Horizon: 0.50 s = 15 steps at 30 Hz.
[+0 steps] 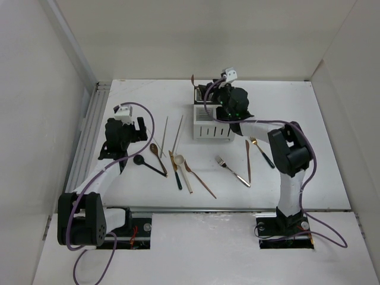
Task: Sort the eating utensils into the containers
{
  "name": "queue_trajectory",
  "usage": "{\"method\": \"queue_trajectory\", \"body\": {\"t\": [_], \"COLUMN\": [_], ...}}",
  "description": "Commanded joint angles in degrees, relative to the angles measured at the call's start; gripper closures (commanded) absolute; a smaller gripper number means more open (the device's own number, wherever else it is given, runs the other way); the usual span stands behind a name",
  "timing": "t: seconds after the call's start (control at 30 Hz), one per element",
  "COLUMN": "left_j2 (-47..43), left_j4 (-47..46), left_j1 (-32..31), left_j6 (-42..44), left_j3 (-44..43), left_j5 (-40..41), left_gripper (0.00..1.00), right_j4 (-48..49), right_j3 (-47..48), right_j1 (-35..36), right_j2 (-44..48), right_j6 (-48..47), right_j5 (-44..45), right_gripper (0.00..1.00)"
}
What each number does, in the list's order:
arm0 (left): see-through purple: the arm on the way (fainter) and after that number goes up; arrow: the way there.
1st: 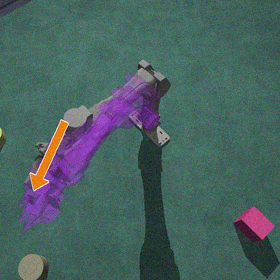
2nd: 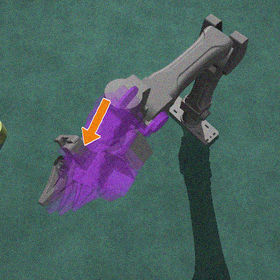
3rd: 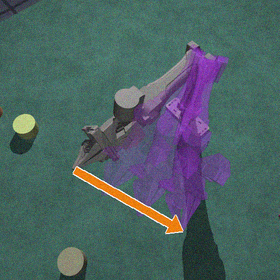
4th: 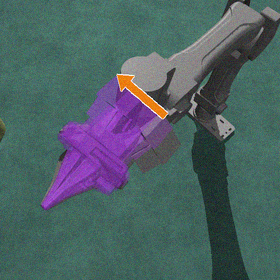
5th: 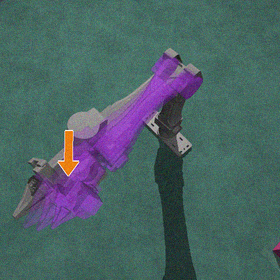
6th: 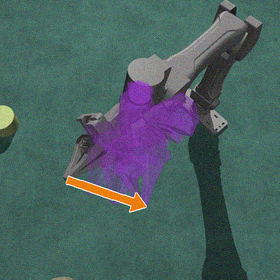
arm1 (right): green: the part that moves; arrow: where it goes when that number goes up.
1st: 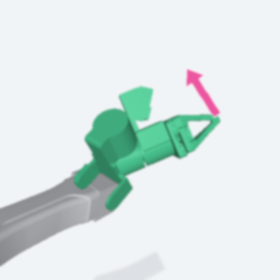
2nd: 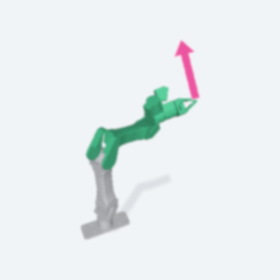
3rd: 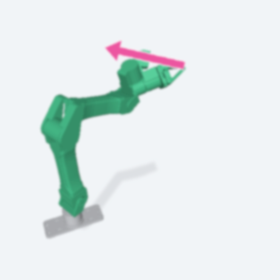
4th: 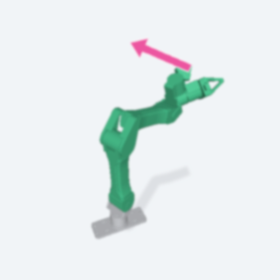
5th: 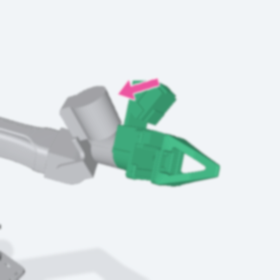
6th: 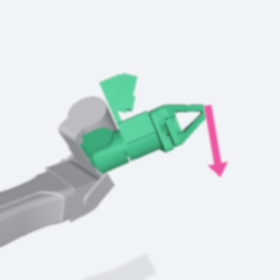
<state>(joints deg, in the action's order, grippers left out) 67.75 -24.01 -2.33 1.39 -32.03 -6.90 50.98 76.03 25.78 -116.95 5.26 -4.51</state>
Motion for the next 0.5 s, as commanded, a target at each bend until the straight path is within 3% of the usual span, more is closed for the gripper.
{"method": "queue_trajectory", "body": {"t": [0.0, 0.07, 0.13, 0.27, 0.47], "left_j2": [-0.6, -0.6, -0.6, 0.19, 5.45], "left_j4": [5.36, 11.57, 16.17, 26.02, 36.29], "left_j1": [-0.22, -0.22, -0.22, -0.84, -9.34], "left_j6": [-9.44, -11.92, -15.78, -19.14, -13.52], "left_j3": [-5.58, -8.64, -10.85, -14.81, -15.52], "left_j5": [8.2, 8.92, 8.05, 6.72, 1.27], "left_gripper": [0.17, 0.28, 0.33, 0.44, 0.46], "right_j4": [2.03, -0.78, -5.79, -15.54, -28.73], "right_j3": [-1.05, -1.93, -3.34, -6.07, -11.68], "right_j1": [-0.47, 0.32, 1.81, 6.11, 12.62], "right_j2": [9.69, 12.43, 16.82, 24.12, 32.28], "right_j6": [0.37, 0.37, -0.16, -0.16, 1.58], "right_j5": [0.29, 3.36, 6.95, 22.57, 26.93], "right_gripper": [0.2, 0.17, 0.17, 0.15, 0.14]}}
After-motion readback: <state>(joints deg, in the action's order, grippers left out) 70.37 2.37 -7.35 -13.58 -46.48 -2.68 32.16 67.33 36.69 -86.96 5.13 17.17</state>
